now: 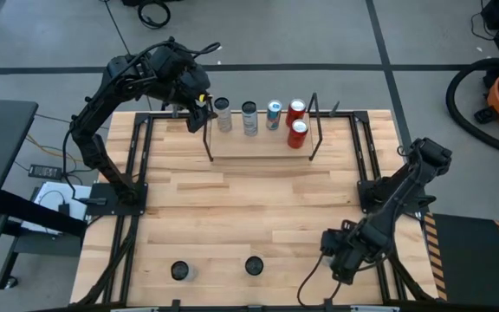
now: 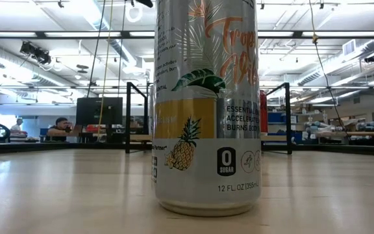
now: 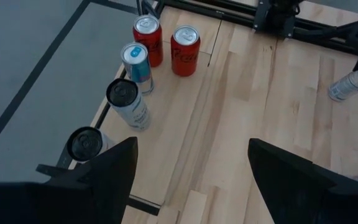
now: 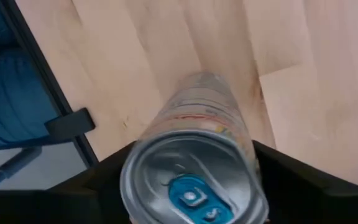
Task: Place canned beverage on shelf
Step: Put the blue soda can on the shelf aligned with the blue soda can
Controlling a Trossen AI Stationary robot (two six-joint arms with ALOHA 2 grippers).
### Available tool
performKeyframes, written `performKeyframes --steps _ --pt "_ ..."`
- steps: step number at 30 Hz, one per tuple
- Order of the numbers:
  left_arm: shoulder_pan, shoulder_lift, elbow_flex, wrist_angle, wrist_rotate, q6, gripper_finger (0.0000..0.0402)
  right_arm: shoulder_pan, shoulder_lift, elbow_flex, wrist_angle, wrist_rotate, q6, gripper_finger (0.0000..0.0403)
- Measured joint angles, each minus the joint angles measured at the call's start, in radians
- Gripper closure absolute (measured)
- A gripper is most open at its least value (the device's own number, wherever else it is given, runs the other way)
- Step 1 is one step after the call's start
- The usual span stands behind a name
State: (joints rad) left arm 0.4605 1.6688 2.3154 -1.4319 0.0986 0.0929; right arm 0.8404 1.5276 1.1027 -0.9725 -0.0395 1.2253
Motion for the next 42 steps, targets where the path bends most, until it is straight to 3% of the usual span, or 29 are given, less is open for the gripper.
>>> performKeyframes --steps 3,12,22,29,34,42 --pt "0.0 0.0 0.0 0.0 0.0 0.007 0.0095 -0.014 -0.001 0.0 -0.005 0.005 -0.038 0.0158" --pt "0.0 0.0 0.0 0.013 0.0 0.031 0.0095 -0.158 -0.035 0.018 -0.047 -0.009 -0.307 0.0158" --pt "0.0 0.0 0.0 0.014 0.0 0.025 0.0095 -0.525 -0.044 0.164 -0.173 0.0 -0.86 0.0156" --pt "0.0 0.0 0.0 0.013 0.0 0.024 0.0095 -0.817 -0.042 0.319 -0.171 0.072 -1.222 0.0156" --pt "0.0 0.0 0.0 0.004 0.0 0.023 0.0095 -0.987 -0.041 0.419 -0.076 0.158 -1.374 0.0156" --pt "0.0 0.0 0.0 0.003 0.0 -0.003 0.0095 -1.175 -0.04 0.519 -0.001 0.127 -1.5 0.0155"
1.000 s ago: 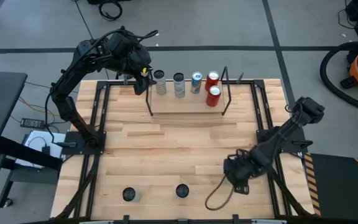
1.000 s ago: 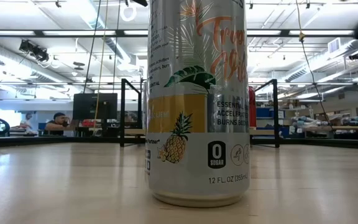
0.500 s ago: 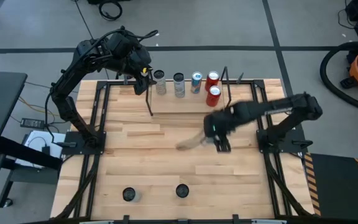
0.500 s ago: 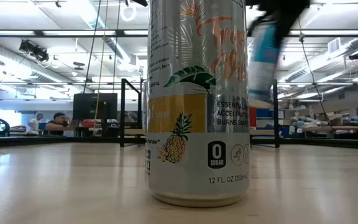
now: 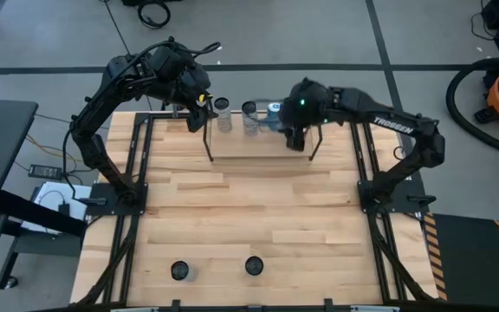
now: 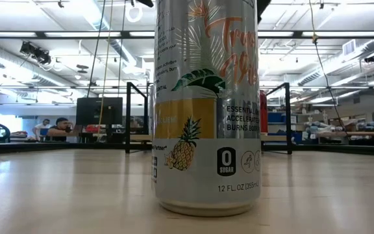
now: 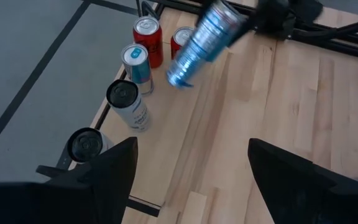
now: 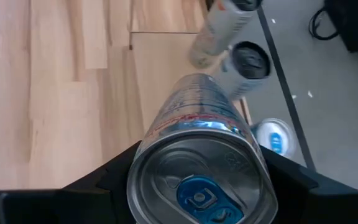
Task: Place canned beverage on shelf
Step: Put the blue soda can on the shelf aligned with the blue soda can
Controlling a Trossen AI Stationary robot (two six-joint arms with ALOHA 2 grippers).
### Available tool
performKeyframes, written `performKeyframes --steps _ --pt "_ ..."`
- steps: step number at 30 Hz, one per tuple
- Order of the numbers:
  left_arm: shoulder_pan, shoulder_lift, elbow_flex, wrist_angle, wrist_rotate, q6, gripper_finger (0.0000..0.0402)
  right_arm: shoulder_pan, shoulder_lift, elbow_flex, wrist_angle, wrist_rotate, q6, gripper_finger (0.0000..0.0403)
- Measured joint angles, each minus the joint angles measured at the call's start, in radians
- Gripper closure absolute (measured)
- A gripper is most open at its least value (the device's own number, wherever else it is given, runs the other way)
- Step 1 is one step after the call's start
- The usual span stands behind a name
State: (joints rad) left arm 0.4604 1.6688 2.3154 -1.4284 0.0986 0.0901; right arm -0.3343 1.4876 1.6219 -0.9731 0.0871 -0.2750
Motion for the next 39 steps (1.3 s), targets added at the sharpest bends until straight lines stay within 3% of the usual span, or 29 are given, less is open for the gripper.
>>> performKeyframes --steps 6,15,21,30,39 --pt "0.0 0.0 0.0 0.0 0.0 -0.001 0.0095 -0.092 0.026 0.019 -0.011 -0.063 -0.02 0.0155" --pt "0.0 0.0 0.0 -0.003 0.0 0.0 0.0095 -0.111 0.241 0.2 -0.256 -0.068 -0.009 0.0155" --pt "0.0 0.0 0.0 -0.006 0.0 0.005 0.0095 -0.108 0.359 0.25 -0.324 -0.085 -0.022 0.0155" --pt "0.0 0.0 0.0 -0.005 0.0 0.01 0.0095 -0.119 0.44 0.254 -0.333 -0.089 -0.043 0.0154" --pt "0.0 0.0 0.0 -0.004 0.0 0.027 0.0095 -0.144 0.441 0.263 -0.332 -0.111 -0.06 0.0154"
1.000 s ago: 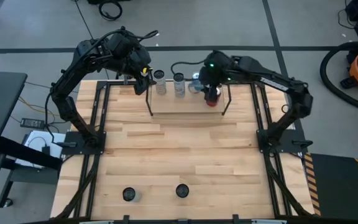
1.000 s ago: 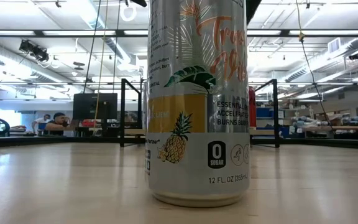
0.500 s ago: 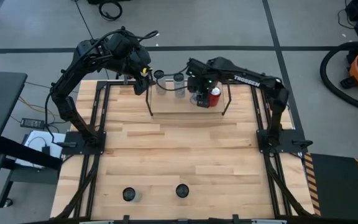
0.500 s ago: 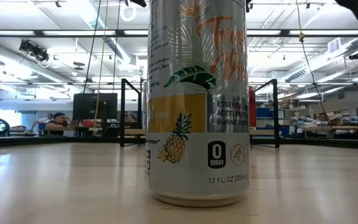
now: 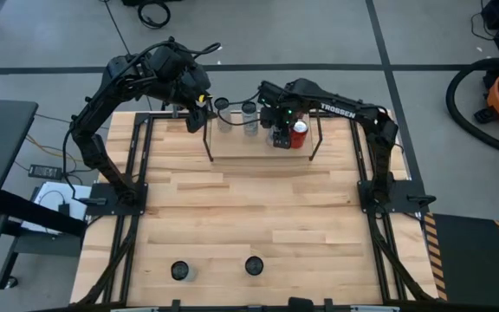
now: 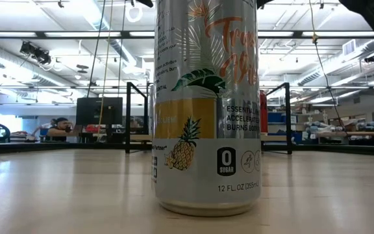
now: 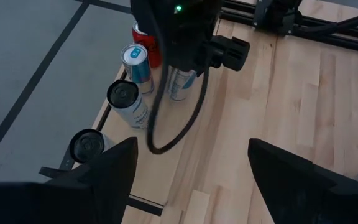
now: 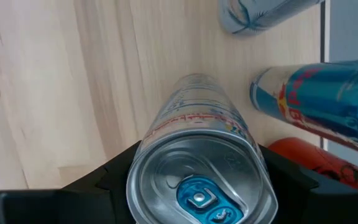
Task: Place canned beverage on shelf
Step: Put the blue soda can on the shelf aligned with the blue soda can
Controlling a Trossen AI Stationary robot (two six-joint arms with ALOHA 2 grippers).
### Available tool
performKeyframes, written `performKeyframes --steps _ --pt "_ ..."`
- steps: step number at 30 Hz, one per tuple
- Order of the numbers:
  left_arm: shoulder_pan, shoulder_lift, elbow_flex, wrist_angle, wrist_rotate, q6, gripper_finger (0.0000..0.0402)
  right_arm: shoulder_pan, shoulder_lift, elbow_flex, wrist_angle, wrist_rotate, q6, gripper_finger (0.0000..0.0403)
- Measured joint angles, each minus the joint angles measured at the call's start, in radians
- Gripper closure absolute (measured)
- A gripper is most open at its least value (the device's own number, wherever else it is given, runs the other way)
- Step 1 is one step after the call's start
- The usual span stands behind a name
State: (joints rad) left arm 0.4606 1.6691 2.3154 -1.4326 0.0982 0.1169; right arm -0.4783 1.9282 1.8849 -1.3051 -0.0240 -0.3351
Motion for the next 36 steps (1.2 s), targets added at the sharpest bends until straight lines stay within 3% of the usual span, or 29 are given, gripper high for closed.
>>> performKeyframes --steps 36 --pt "0.0 0.0 0.0 0.0 0.0 -0.003 0.0095 -0.029 0.048 -0.018 0.018 -0.07 -0.019 0.0152"
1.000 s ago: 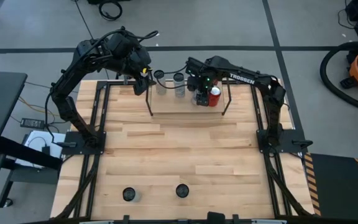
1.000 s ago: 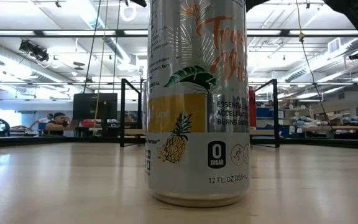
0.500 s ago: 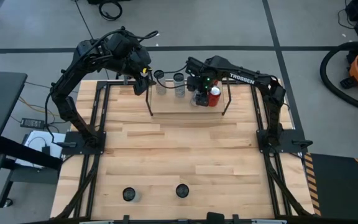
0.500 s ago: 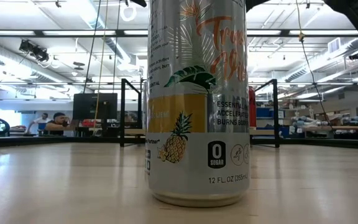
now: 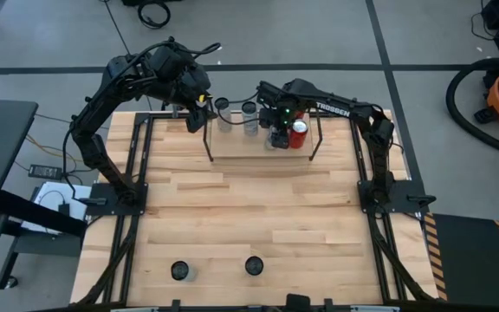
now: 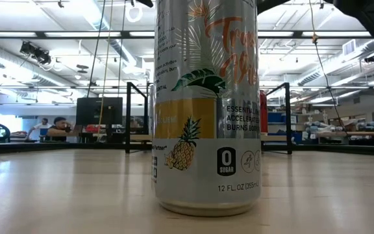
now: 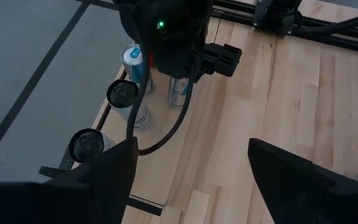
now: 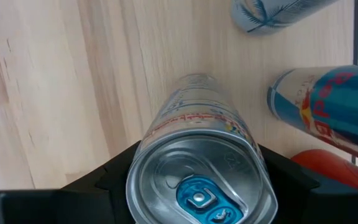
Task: Place canned beverage on shelf
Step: Put the blue soda can on the shelf aligned with the blue soda can
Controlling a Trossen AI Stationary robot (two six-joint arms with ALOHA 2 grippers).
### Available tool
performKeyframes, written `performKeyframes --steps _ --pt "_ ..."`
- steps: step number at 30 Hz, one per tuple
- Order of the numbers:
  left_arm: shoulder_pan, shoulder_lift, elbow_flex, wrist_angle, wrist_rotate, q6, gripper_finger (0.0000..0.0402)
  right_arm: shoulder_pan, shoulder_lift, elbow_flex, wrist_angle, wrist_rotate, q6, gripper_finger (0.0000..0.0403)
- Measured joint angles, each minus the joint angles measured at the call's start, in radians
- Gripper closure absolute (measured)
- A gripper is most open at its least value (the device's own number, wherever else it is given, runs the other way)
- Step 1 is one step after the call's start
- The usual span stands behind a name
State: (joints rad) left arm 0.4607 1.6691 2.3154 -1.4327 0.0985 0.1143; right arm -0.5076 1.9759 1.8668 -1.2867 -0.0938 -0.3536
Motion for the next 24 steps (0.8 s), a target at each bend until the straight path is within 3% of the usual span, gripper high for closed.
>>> performKeyframes --steps 11,24 --pt "0.0 0.0 0.0 0.0 0.0 0.003 0.0095 -0.011 -0.002 0.001 -0.012 0.034 -0.005 0.015" --pt "0.0 0.0 0.0 0.0 0.0 0.003 0.0095 -0.011 0.004 -0.004 0.03 0.041 -0.024 0.0105"
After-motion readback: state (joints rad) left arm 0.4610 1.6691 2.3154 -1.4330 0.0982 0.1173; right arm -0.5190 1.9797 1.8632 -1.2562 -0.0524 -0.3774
